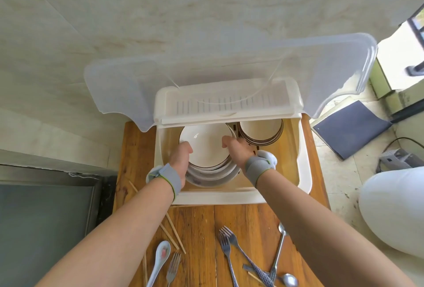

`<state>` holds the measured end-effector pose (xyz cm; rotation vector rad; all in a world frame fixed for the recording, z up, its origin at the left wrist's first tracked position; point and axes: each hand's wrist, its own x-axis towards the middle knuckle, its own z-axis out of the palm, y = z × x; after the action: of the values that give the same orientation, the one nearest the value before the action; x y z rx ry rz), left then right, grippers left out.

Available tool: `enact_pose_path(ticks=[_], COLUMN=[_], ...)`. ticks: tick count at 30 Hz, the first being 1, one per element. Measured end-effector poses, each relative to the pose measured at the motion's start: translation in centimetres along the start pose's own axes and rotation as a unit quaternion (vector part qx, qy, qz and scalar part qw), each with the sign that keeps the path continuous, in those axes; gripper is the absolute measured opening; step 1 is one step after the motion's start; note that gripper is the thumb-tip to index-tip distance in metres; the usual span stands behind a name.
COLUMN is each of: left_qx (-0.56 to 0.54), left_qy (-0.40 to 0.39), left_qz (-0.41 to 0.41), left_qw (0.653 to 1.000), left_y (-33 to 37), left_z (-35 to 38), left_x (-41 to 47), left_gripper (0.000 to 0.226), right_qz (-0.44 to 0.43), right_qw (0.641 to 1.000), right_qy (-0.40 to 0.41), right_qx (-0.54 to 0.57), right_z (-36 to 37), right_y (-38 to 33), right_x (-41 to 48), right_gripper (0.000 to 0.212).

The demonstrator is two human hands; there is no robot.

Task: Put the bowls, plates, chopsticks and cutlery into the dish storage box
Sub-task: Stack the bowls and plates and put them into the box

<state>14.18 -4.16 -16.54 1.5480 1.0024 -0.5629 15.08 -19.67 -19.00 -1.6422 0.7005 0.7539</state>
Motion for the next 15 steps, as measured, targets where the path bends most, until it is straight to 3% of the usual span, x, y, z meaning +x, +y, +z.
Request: enact_pose_path(ticks=[2, 4, 9, 10, 13, 15], left_qx=[-0.012, -0.031, -0.064, -0.070, -0.084, -0.090], left_qy=[0.006, 0.010, 0.000, 0.000, -0.012, -0.026], left_qz=[0.006, 0.008, 0.022, 0.024, 0.016, 0.000], left_qw=[1.000, 0.999, 0.998, 0.997, 0.996, 0.996], left_y=[-0.6, -1.4, -3.0, -3.3, -4.0, -4.4], left_z=[0.1, 0.2, -0.1, -0.3, -0.8, -1.1], left_x=[0.7, 1.7, 3.1, 3.4, 4.3, 4.8], left_gripper=[0.040, 0.047, 0.042, 0.053, 0.083, 0.088], right_qz=[-0.004, -0.003, 0.006, 0.009, 0.019, 0.068], right_qw=[1.000, 0.999, 0.991, 0.984, 0.951, 0.953], right_qy=[0.010, 0.025, -0.011, -0.034, -0.033, 0.004], right_qx=[0.018, 0.034, 0.135, 0.175, 0.307, 0.294], right_z=[0.0, 0.0, 0.3, 0.1, -1.0, -1.6], right_y=[0.3, 1.1, 2.1, 2.1, 2.4, 3.1], right_x=[0.2, 0.8, 1.5, 1.8, 2.1, 2.3], right_gripper=[0.038, 0.037, 0.081, 0.079, 0.027, 0.016])
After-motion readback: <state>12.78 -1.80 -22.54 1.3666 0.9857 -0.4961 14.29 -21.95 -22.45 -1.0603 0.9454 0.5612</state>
